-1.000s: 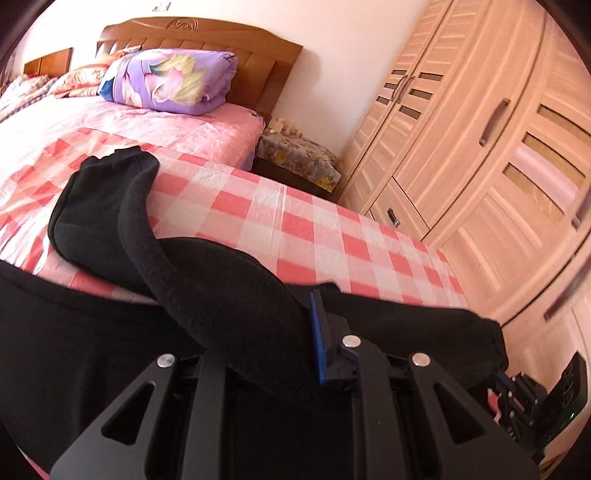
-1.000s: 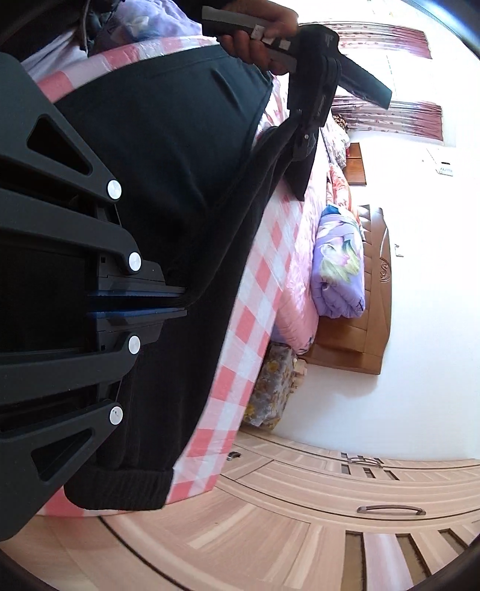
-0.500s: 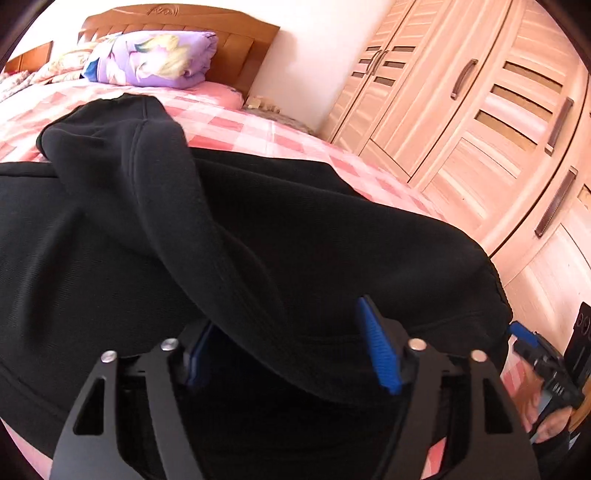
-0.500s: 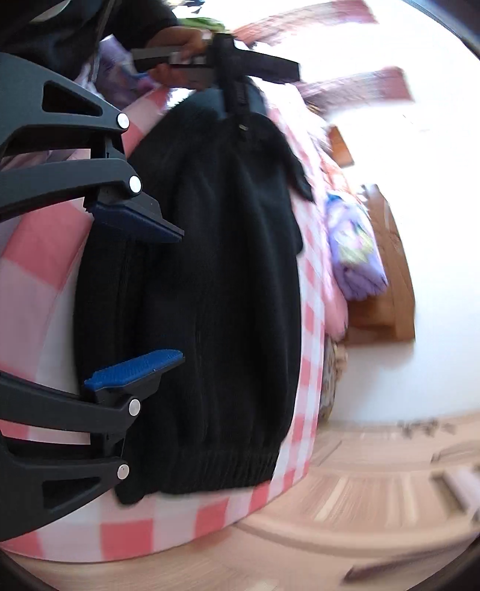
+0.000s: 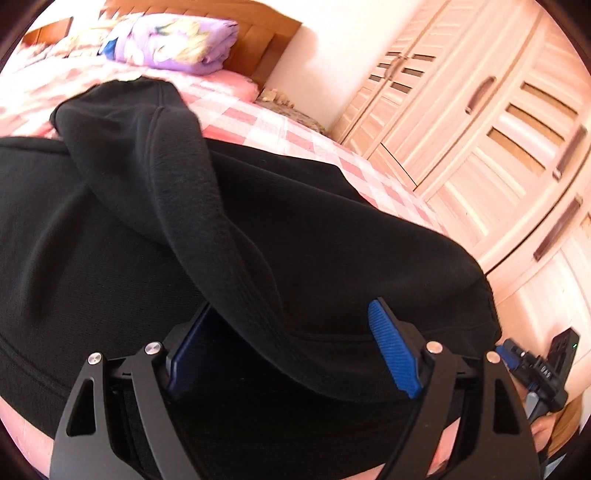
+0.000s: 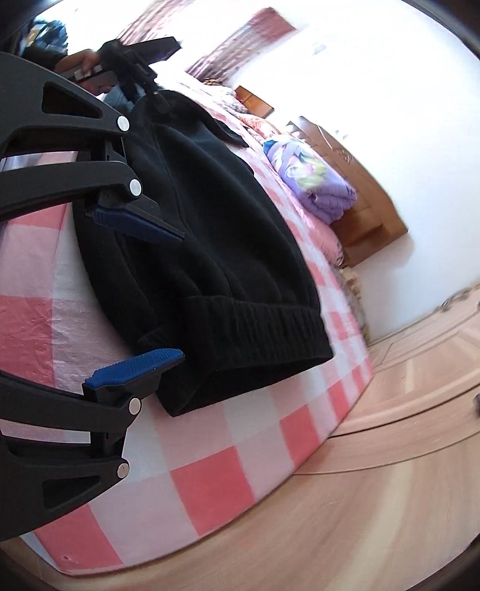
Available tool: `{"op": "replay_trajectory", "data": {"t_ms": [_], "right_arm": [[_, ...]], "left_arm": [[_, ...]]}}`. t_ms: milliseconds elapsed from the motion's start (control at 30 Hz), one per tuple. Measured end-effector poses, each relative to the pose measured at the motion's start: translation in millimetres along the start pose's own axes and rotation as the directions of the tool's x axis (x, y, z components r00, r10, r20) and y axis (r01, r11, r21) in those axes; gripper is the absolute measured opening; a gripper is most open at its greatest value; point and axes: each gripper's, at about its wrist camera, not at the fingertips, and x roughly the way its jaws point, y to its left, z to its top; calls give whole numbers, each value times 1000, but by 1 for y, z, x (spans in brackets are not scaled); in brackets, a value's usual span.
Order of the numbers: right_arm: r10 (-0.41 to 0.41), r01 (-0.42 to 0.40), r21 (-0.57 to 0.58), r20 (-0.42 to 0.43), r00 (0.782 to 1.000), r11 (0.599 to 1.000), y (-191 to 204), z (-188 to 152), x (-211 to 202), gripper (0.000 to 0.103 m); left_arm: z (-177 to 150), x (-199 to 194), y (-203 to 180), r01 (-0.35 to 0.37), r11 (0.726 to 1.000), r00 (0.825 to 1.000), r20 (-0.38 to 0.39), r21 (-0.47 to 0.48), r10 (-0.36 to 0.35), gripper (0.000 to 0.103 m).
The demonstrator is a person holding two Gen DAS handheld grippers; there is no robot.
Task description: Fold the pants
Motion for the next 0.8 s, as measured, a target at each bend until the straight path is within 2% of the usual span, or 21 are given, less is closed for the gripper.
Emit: {"op": "replay_trajectory", "data": {"t_ms": [100, 167, 300, 333, 367, 400, 433, 467, 567, 700, 800], "right_arm": [[-37, 42, 65, -73, 997, 997, -2, 10, 5, 59], [-58, 68, 90, -112, 992, 994, 5, 16, 12, 71], [-117, 127, 103, -98, 988, 987, 13, 25, 24, 77], [-129, 137, 114, -82, 988, 984, 13, 24, 25, 68], [-147, 154, 115, -68, 987, 981, 12, 23, 25, 49], [-151, 153, 124, -30, 988, 980, 8, 20, 20, 42], [-130, 130, 139, -8, 992, 982, 4, 20, 16, 31], [-87, 82, 168, 24, 996, 982, -3, 16, 9, 27], [-50, 37, 166, 75, 996, 986, -3, 17, -4, 24], [-28, 13, 109, 139, 990, 994, 12, 27, -27, 22], [-27, 18, 72, 135, 990, 997, 16, 28, -40, 22]], "left_arm": [[9, -1, 5, -29, 999, 1000, 0, -36, 29, 82], [14, 0, 7, -36, 999, 999, -9, -38, 35, 81], [20, 3, 1, -33, 999, 999, -30, -11, 33, 59], [19, 3, 2, -41, 999, 999, -35, -3, 41, 56], [18, 4, 2, -48, 999, 998, -40, 1, 48, 48], [17, 5, 4, -56, 998, 997, -48, 0, 56, 35], [17, 5, 8, -69, 998, 996, -53, -7, 69, 28], [17, 4, 12, -71, 997, 996, -54, -11, 71, 21], [21, -7, 9, -34, 999, 999, -29, 1, 34, 13], [32, -46, -13, -34, 997, 996, 81, 64, 29, 12], [28, -72, -22, -34, 994, 995, 94, 103, 25, 13]]}}
